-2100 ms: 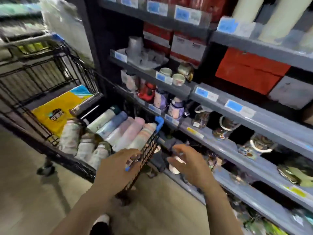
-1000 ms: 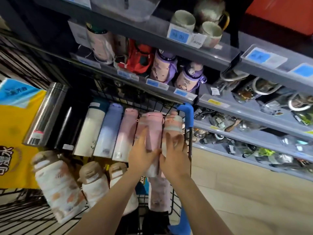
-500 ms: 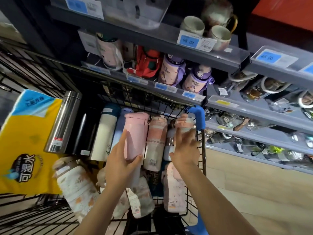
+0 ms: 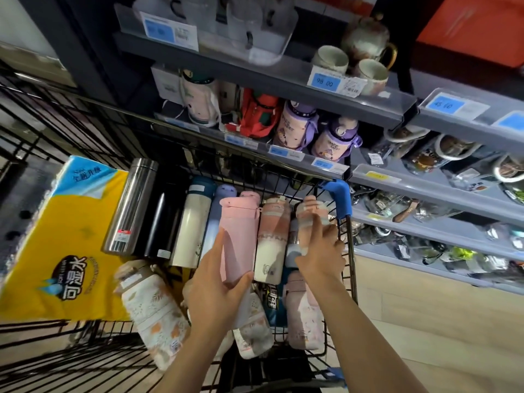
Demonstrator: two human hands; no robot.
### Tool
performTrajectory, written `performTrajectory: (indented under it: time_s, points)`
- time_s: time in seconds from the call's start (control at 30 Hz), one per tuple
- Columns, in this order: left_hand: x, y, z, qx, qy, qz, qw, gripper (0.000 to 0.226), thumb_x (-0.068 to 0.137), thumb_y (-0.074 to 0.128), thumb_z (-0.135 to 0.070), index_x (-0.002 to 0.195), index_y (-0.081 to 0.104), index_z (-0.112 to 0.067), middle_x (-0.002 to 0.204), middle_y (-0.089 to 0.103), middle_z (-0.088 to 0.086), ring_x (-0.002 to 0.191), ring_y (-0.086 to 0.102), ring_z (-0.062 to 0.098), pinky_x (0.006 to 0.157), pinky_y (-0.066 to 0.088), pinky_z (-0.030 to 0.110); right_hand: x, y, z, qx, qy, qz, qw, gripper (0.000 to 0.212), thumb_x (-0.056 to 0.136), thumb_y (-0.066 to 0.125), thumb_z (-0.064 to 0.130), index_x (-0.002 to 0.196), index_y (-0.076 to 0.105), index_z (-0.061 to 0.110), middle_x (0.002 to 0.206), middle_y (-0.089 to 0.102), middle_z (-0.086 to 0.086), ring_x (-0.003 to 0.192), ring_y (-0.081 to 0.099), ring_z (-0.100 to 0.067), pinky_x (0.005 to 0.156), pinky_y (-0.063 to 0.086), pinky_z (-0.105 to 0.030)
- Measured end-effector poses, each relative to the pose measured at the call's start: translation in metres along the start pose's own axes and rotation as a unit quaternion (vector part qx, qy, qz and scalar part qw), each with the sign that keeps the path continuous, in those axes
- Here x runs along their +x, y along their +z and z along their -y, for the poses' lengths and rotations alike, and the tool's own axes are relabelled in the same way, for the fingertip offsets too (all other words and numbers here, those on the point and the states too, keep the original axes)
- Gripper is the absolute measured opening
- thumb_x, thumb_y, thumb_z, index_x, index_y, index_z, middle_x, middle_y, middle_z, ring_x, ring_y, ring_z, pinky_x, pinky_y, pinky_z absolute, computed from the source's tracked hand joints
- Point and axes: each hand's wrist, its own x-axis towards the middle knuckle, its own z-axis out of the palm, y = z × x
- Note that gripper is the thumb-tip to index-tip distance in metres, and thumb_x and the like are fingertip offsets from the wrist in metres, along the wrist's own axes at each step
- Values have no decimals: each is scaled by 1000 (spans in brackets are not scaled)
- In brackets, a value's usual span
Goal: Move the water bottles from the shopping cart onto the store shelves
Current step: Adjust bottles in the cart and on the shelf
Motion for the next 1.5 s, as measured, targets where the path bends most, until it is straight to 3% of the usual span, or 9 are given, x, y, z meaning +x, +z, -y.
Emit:
performTrajectory:
  time_s: [0.17,0.33,0.5,0.63,0.77,1.03,1.17,1.33,1.5]
  points:
    - [-3,-5,2,-12,-5,-9,1000,92,80,79,-33,152,21,-34,139,50,-3,124,46,17,83,37,28,-14,-12,-10,235,-10,9,972,100,65,79,18,145,20,33,138,38,-8,116,49,-34,90,50,-43]
    - [-12,-14,-10,-54,-3,-28,998,93,80,78,-31,147,15,-47,139,31,-28,134,39,13,96,41,33,-38,-43,-16,603,34,160,780,85,67,71,-14,131,39,30,114,60,-4,90,64,-19,60,54,-32]
    - [-29,-30,-22,-77,-2,-42,996,93,77,80,-31,140,18,-59,134,29,-41,134,38,11,99,46,45,-59,-52,-25,690,11,286,665,92,63,73,-13,133,47,40,125,57,-10,106,60,-38,79,56,-51]
    - [-51,-44,-37,-70,-5,-84,994,90,70,80,-43,134,19,-64,141,41,-19,122,44,12,89,50,45,-73,-59,-28,712,-55,340,612,94,53,73,-3,134,48,39,128,57,-13,102,64,-34,75,57,-43]
    - [-76,-49,-66,-56,11,-128,990,91,64,77,-51,135,22,-63,119,27,-59,118,40,2,91,51,46,-84,-72,-46,720,-136,350,583,89,56,74,-2,129,53,45,129,57,-12,101,65,-34,81,56,-50]
    - [-127,15,-188,-6,111,-198,974,87,65,70,-53,131,16,-75,136,40,-36,114,59,28,82,54,47,-97,-142,-172,699,-319,132,626,99,56,81,5,136,42,49,130,57,14,107,64,-16,73,57,-35]
    - [-147,73,-261,-48,178,-182,966,85,64,64,-64,130,12,-77,117,26,-61,108,56,14,77,53,41,-92,-181,-257,653,-356,-21,668,100,60,84,22,140,33,51,143,45,7,120,56,-19,86,56,-46]
    - [-160,147,-343,-96,292,-145,940,96,77,81,-33,131,13,-75,127,16,-61,123,25,-26,103,40,37,-84,-229,-356,618,-331,-244,670,96,64,79,20,142,30,48,145,36,7,126,49,-18,92,52,-48]
    - [-160,199,-431,-81,369,-134,916,104,75,81,-31,127,5,-80,145,37,-18,131,40,12,103,42,44,-62,-276,-432,608,-260,-437,610,95,62,76,31,143,29,46,143,31,20,130,45,-19,98,47,-52]
